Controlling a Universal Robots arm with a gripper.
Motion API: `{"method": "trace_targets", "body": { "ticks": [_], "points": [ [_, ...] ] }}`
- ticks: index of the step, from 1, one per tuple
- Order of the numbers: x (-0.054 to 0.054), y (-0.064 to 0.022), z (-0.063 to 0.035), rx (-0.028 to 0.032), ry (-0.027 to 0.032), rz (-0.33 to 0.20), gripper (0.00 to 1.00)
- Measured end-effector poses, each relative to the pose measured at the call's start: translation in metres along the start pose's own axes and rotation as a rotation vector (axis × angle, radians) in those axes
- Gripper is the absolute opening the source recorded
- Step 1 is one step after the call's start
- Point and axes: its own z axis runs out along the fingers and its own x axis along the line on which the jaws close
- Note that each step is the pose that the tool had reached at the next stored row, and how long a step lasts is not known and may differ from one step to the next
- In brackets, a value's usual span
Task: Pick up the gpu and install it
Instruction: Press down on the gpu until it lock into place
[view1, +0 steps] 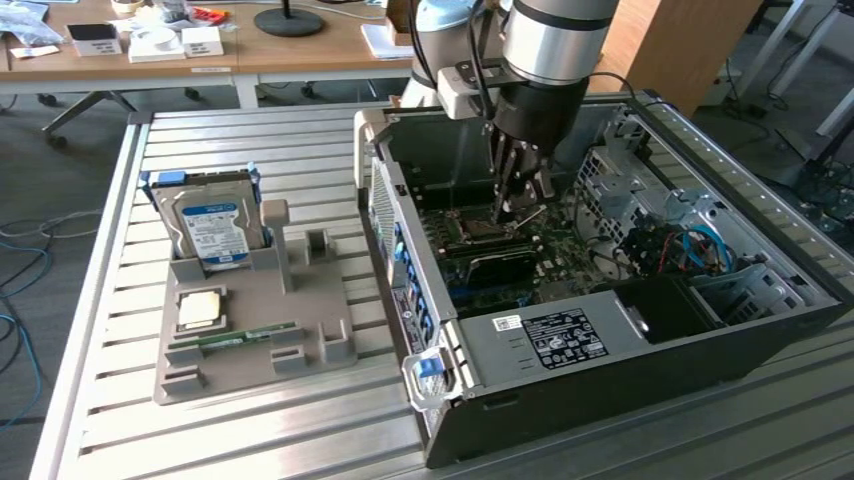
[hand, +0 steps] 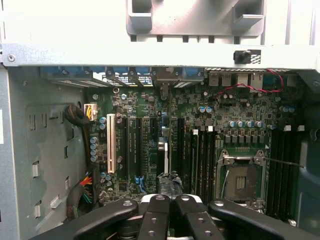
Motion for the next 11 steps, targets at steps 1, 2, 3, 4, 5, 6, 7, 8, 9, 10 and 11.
{"method": "trace_targets", "body": {
  "ticks": [1, 2, 3, 4, 5, 6, 7, 8, 9, 10, 11],
  "points": [
    [0.0, 0.0, 0.0, 0.0, 0.0, 0.0, 0.11],
    [0.0, 0.0, 0.0, 0.0, 0.0, 0.0, 0.11],
    [0.0, 0.0, 0.0, 0.0001, 0.0, 0.0, 0.11],
    [0.0, 0.0, 0.0, -0.0001, 0.0, 0.0, 0.11],
    [0.0, 0.0, 0.0, -0.0001, 0.0, 0.0, 0.11],
    [0.0, 0.0, 0.0, 0.0, 0.0, 0.0, 0.11],
    [0.0, 0.0, 0.0, 0.0, 0.0, 0.0, 0.11],
    [0.0, 0.0, 0.0, 0.0, 0.0001, 0.0, 0.11],
    [0.0, 0.0, 0.0, 0.0, 0.0, 0.0, 0.11],
    [0.0, 0.0, 0.0, 0.0, 0.0, 0.0, 0.11],
    [0.0, 0.0, 0.0, 0.0, 0.0, 0.0, 0.11]
  ]
}}
